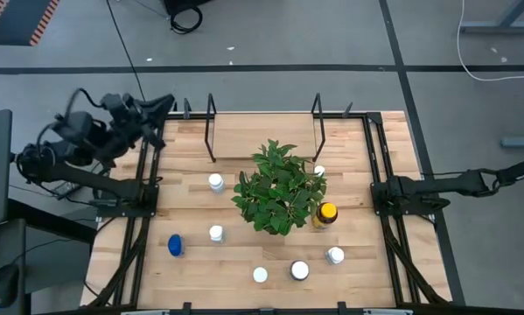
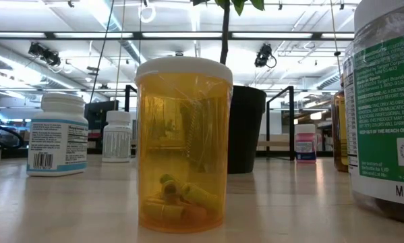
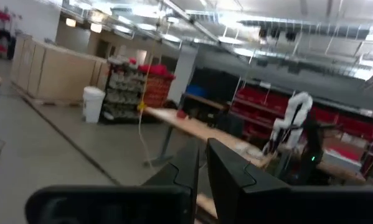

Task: Pick and place medicine bottles onto shelf by color
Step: Put the white pill bottle on the shelf

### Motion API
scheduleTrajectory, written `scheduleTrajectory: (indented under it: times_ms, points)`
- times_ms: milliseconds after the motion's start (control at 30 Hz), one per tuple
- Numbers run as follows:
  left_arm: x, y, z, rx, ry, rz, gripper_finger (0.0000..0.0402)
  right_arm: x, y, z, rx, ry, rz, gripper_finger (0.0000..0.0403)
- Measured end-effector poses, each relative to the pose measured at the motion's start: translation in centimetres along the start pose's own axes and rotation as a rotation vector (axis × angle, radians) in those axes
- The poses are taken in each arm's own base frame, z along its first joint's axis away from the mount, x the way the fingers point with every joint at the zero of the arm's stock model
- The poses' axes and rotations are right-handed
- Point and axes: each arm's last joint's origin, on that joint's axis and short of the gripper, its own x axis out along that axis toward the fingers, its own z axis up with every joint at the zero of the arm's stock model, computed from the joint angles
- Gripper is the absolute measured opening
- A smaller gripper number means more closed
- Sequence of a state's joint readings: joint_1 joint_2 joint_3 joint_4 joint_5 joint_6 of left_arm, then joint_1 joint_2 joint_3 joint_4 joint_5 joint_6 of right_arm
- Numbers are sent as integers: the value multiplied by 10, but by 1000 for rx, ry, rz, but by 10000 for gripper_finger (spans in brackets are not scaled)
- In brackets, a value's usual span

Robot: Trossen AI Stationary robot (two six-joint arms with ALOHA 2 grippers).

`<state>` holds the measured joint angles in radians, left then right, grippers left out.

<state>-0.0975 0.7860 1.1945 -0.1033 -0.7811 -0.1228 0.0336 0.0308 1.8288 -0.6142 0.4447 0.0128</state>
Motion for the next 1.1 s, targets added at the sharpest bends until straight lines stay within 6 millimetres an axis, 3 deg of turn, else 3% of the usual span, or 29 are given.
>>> scheduleTrajectory:
  times_ms: [200, 367, 467, 633, 767, 1000, 1100]
  points:
    - [17, -22, 34, -85, -53, -6, 34, 25, -3, -20, 65, 1, -16, 10]
    - [29, -33, 52, -177, -91, 2, 30, 33, -1, -35, 37, 56, -10, 10]
    - [36, -39, 56, -181, -100, 10, 32, 40, 5, -56, -4, 122, -3, 10]
    - [45, -47, 49, -197, -91, 10, 37, 58, 17, -111, 69, 275, 48, 10]
    - [54, -51, 44, -113, -95, 27, 35, 66, 24, -156, 95, 400, 58, 10]
    - [61, -59, 34, -174, -63, 8, 45, 72, 28, -211, 59, 537, -9, 10]
    - [59, -66, 24, -100, 7, -28, 58, 75, 30, -233, 35, 609, -15, 10]
